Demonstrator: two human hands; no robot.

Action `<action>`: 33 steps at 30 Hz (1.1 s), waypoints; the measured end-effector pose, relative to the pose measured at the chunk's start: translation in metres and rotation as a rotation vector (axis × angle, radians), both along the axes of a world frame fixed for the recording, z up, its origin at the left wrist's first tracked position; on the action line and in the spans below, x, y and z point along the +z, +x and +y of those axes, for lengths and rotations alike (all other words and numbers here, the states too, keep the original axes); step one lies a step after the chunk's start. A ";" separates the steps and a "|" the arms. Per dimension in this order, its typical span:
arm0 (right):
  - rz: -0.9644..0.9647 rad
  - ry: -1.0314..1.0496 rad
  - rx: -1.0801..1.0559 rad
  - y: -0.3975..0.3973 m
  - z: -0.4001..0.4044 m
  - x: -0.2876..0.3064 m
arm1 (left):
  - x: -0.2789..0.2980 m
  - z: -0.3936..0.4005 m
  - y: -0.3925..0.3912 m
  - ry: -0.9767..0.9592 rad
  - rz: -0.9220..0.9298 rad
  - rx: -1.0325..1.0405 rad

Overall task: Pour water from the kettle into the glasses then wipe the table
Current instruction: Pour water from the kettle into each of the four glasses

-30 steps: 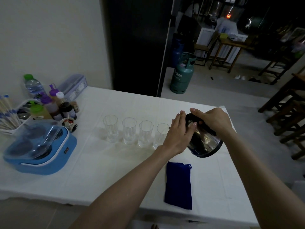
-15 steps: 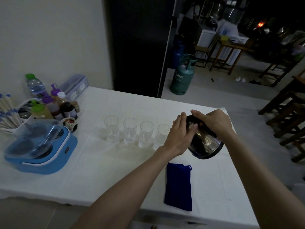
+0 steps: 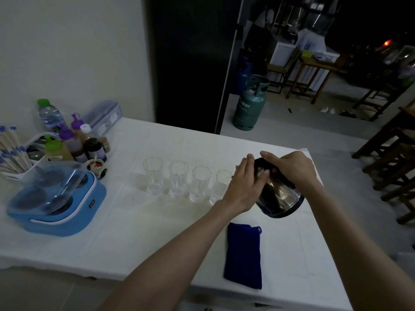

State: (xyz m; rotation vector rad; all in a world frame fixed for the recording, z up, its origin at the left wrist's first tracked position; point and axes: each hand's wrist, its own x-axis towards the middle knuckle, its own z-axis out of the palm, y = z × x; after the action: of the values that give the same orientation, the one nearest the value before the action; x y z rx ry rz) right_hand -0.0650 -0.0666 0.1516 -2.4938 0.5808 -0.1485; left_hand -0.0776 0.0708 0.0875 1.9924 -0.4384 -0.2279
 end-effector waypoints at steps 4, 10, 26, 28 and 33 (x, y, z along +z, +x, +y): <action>0.000 -0.008 -0.006 0.001 0.001 -0.001 | 0.001 0.001 0.001 0.001 0.014 0.000; 0.003 -0.006 -0.013 0.001 0.002 -0.001 | 0.000 0.002 0.002 0.006 0.005 -0.005; 0.001 0.009 -0.026 0.001 0.002 -0.006 | -0.004 0.003 0.005 0.012 0.016 -0.015; 0.000 0.008 -0.033 0.001 0.001 -0.007 | -0.004 0.003 0.005 0.008 0.021 -0.017; -0.008 0.025 -0.035 0.000 0.000 -0.010 | -0.006 0.002 0.006 0.012 0.024 -0.031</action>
State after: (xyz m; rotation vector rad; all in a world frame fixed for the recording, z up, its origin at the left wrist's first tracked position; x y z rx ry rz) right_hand -0.0647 -0.0666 0.1415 -2.4581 0.6199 -0.1637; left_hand -0.0719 0.0727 0.0812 1.9935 -0.4540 -0.2739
